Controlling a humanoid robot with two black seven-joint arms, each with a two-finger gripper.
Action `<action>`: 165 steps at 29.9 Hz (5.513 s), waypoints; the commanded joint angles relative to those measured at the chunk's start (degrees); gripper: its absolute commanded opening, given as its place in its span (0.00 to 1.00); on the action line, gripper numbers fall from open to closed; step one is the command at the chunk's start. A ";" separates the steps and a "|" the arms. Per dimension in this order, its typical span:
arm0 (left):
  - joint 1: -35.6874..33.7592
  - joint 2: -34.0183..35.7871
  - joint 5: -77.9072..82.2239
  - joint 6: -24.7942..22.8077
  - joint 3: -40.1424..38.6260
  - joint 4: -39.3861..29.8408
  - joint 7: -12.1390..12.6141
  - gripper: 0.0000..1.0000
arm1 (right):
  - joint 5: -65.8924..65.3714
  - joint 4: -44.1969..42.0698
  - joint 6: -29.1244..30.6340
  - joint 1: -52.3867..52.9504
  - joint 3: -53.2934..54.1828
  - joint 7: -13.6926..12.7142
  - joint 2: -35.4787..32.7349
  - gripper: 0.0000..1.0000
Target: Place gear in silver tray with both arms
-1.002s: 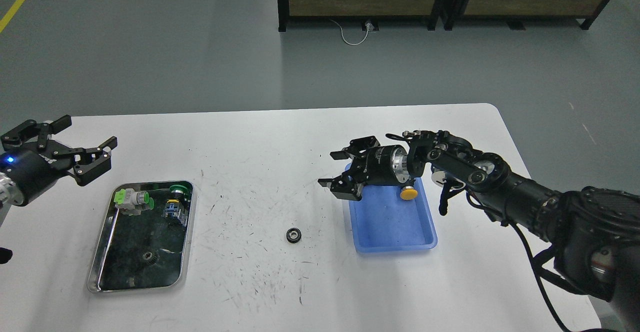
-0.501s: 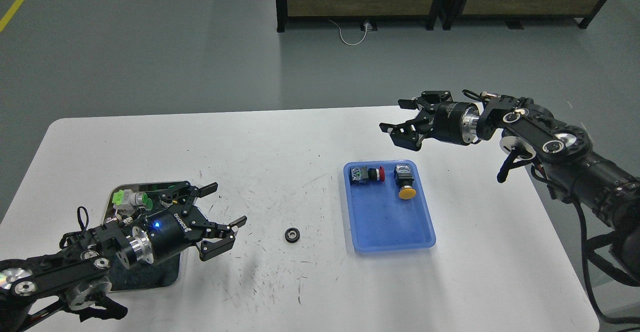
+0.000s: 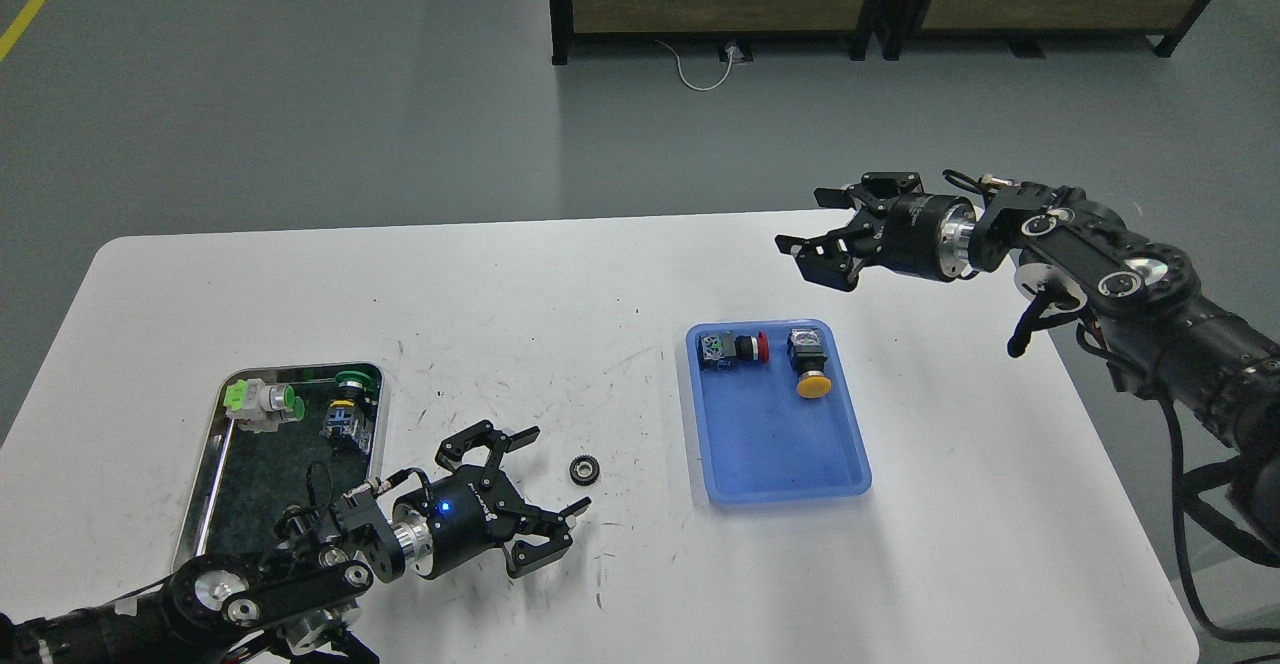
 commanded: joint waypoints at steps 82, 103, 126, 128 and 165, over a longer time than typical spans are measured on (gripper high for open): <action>-3.90 28.08 -7.30 -8.60 -7.00 -9.80 3.45 0.29 | -0.18 -0.75 0.00 -0.44 -0.30 0.05 0.54 0.78; 6.83 31.96 -13.89 -6.67 -7.53 -6.56 2.75 0.32 | -0.18 -2.94 0.00 0.09 -0.30 -0.04 3.09 0.78; 6.13 31.51 -21.79 -6.50 -10.51 -4.18 2.48 0.92 | -0.09 -5.22 0.00 0.53 0.58 0.13 4.32 0.89; 5.17 32.04 -23.64 -5.97 -13.31 -4.35 2.92 0.98 | -0.01 -5.32 0.00 1.05 1.89 0.14 4.06 0.92; -36.59 17.98 -30.59 -3.51 -13.59 16.47 17.07 0.98 | 16.96 -16.04 -26.16 13.36 12.80 0.58 1.50 0.99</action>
